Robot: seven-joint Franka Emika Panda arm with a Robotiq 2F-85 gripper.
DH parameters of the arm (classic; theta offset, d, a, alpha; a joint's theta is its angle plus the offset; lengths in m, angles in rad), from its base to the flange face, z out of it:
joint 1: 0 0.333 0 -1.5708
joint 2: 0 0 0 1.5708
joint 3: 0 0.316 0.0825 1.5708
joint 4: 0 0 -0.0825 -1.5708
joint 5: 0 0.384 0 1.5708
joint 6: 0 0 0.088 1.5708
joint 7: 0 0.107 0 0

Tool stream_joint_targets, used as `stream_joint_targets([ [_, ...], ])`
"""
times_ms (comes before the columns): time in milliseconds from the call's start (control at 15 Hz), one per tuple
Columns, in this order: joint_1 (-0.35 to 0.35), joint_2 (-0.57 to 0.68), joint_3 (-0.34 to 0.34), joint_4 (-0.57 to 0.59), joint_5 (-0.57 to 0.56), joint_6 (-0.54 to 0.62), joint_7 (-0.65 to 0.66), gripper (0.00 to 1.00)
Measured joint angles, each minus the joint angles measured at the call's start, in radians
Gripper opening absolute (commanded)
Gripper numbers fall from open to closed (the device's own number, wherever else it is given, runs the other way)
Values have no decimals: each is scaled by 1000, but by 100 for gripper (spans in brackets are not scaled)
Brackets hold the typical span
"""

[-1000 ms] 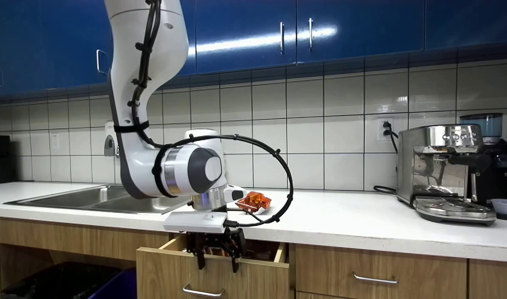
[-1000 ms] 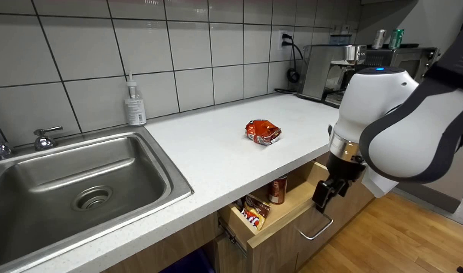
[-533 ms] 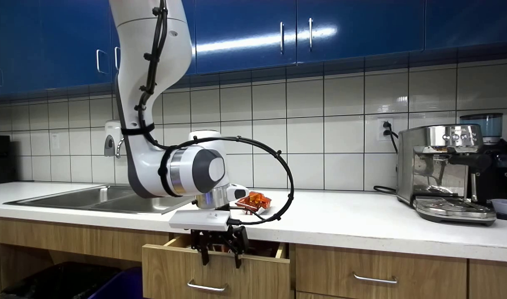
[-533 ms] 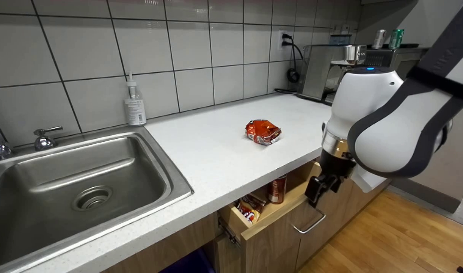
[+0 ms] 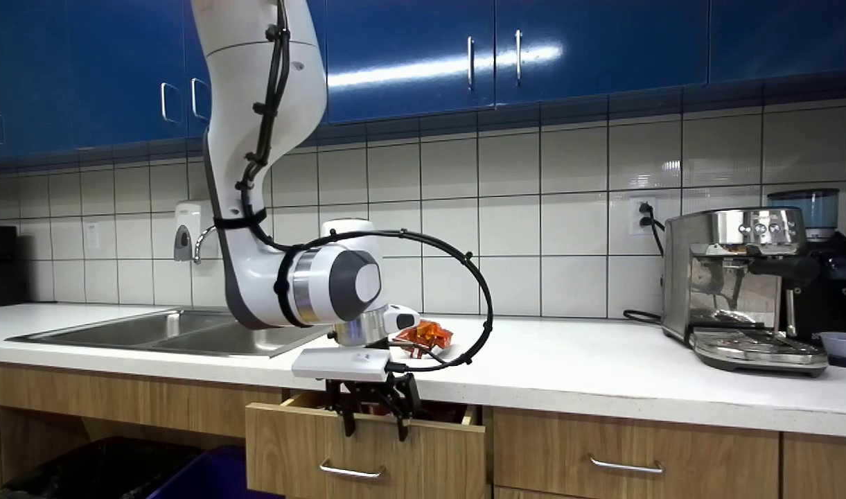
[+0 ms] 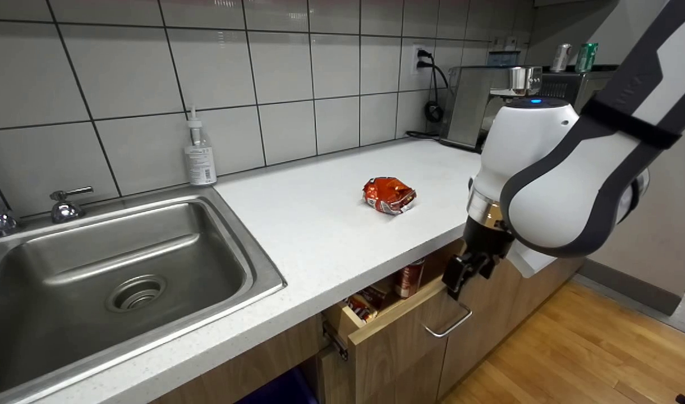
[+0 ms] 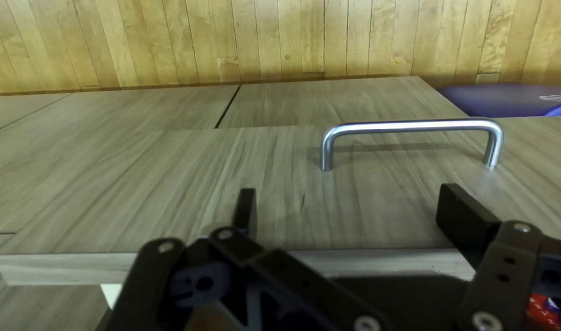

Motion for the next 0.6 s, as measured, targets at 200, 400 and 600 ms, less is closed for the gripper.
stream_joint_targets([
  [200,-2,16,0,29,0,-5,-2,100],
  [400,-8,29,0,60,0,-20,-6,100],
  [600,-14,42,0,91,0,-32,-9,100],
])
